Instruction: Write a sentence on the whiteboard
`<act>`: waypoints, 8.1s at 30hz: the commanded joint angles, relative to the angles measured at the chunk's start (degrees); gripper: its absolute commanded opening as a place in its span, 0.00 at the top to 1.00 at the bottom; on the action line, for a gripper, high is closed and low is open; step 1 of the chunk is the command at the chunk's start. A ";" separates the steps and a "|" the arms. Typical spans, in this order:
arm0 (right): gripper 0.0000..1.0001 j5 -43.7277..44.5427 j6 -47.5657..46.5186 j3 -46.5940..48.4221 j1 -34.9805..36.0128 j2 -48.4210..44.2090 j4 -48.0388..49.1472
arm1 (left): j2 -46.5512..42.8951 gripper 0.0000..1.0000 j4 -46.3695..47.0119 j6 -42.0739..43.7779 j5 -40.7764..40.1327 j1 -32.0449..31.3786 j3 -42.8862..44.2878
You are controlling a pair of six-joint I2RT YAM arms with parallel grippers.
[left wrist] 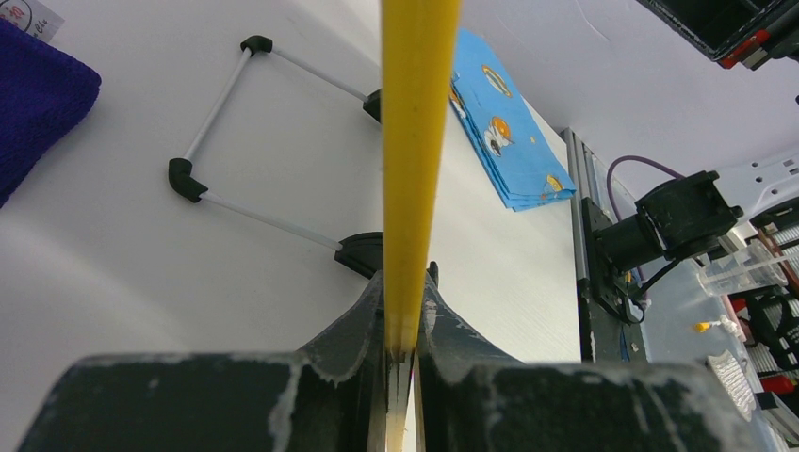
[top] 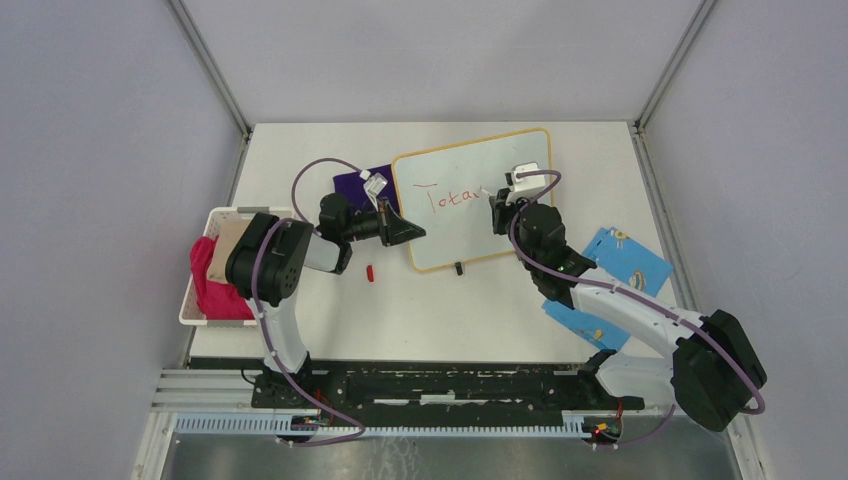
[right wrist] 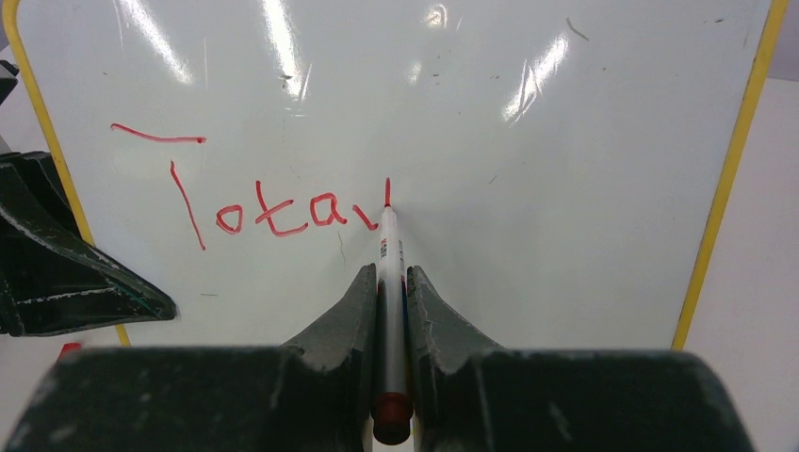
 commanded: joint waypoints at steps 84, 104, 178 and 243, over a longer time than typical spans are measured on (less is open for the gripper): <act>1.00 -0.14 4.20 5.72 -4.78 0.93 -0.31 | -0.08 0.98 -8.68 5.99 -3.04 -0.57 1.60; 1.00 3.26 4.74 2.19 -5.37 -5.40 -0.72 | -0.28 0.98 -9.22 6.34 -3.28 -0.57 1.56; 1.00 2.79 4.99 0.80 -7.43 -3.23 -6.17 | -1.09 0.98 -12.48 8.45 -3.67 -0.91 2.00; 1.00 7.46 -6.06 -14.58 21.15 -6.38 14.40 | -1.33 0.98 -18.22 11.87 -4.47 -1.45 3.29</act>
